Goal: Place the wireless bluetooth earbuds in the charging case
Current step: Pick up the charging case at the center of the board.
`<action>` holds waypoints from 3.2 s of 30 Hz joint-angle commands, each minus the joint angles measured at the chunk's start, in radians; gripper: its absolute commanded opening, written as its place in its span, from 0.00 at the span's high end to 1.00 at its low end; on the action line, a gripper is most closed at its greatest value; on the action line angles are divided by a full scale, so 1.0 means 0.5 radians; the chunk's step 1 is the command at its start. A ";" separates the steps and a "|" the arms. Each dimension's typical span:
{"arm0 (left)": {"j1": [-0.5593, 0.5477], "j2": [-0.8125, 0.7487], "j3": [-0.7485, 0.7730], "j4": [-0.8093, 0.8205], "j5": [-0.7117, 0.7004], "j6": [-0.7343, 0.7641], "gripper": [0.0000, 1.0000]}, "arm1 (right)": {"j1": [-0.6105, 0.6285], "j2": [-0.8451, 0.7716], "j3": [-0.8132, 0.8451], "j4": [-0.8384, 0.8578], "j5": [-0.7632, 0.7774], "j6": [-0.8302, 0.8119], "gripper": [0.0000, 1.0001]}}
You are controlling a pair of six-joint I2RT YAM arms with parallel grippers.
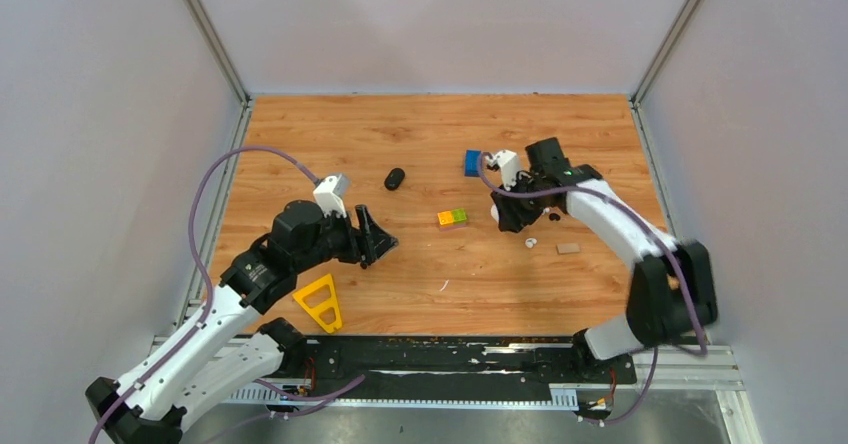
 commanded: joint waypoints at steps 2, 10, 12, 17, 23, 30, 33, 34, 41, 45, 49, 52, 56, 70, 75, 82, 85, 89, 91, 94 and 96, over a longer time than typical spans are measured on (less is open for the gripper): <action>-0.057 0.133 0.009 0.432 0.276 -0.018 0.24 | 0.053 -0.951 -0.143 0.026 -0.721 -0.189 0.72; -0.252 0.747 0.494 0.561 0.575 0.056 0.29 | 0.111 -1.176 -0.044 -0.168 -0.883 -0.177 0.72; -0.309 0.844 0.588 0.558 0.569 0.081 0.33 | 0.116 -1.190 -0.021 -0.221 -0.867 -0.223 0.72; -0.380 1.007 0.673 0.650 0.620 -0.002 0.34 | 0.217 -1.180 0.047 -0.379 -0.715 -0.324 0.72; -0.430 1.174 0.736 0.735 0.637 -0.068 0.37 | 0.264 -1.197 0.030 -0.390 -0.676 -0.331 0.72; -0.478 1.333 0.864 0.737 0.628 -0.085 0.41 | 0.272 -1.198 0.054 -0.413 -0.686 -0.323 0.72; -0.484 1.368 0.878 0.792 0.660 -0.112 0.43 | 0.272 -1.194 0.042 -0.410 -0.692 -0.318 0.72; -0.485 1.380 0.881 0.804 0.672 -0.121 0.44 | 0.273 -1.194 0.036 -0.410 -0.697 -0.316 0.72; -0.523 1.470 0.924 0.817 0.708 -0.153 0.46 | 0.275 -1.201 0.021 -0.389 -0.679 -0.300 0.72; -0.545 1.511 0.946 0.808 0.720 -0.160 0.49 | 0.276 -1.208 0.006 -0.384 -0.665 -0.300 0.72; -0.554 1.534 0.964 0.790 0.726 -0.158 0.56 | 0.276 -1.212 -0.004 -0.382 -0.662 -0.299 0.72; -0.553 1.545 0.959 0.787 0.728 -0.149 0.65 | 0.274 -1.217 -0.003 -0.382 -0.660 -0.302 0.71; -0.555 1.543 0.926 0.798 0.737 -0.092 0.76 | 0.276 -1.222 0.003 -0.397 -0.675 -0.304 0.66; -0.555 1.042 0.146 1.458 0.649 0.409 0.97 | 0.218 -1.034 0.402 -0.873 -1.297 -0.426 0.31; -0.562 0.703 -0.304 2.097 0.681 0.503 0.96 | 0.154 -0.909 0.412 -0.905 -1.538 -0.483 0.34; -0.573 0.426 -0.490 2.232 0.679 0.770 0.90 | 0.156 -0.817 0.249 -0.813 -1.724 -0.484 0.42; -0.573 0.465 -0.455 2.270 0.740 0.755 0.90 | 0.174 -0.755 0.287 -0.772 -1.755 -0.460 0.44; -0.573 0.529 -0.441 2.373 0.758 0.685 0.93 | 0.230 -0.656 0.351 -0.867 -1.814 -0.540 0.49; -0.573 0.556 -0.445 2.420 0.752 0.657 0.93 | 0.273 -0.634 0.355 -0.911 -1.806 -0.593 0.54; -0.573 0.582 -0.459 2.479 0.759 0.628 0.93 | 0.316 -0.643 0.331 -0.925 -1.779 -0.626 0.56; -0.573 0.589 -0.472 2.515 0.758 0.605 0.94 | 0.329 -0.669 0.305 -0.913 -1.776 -0.626 0.58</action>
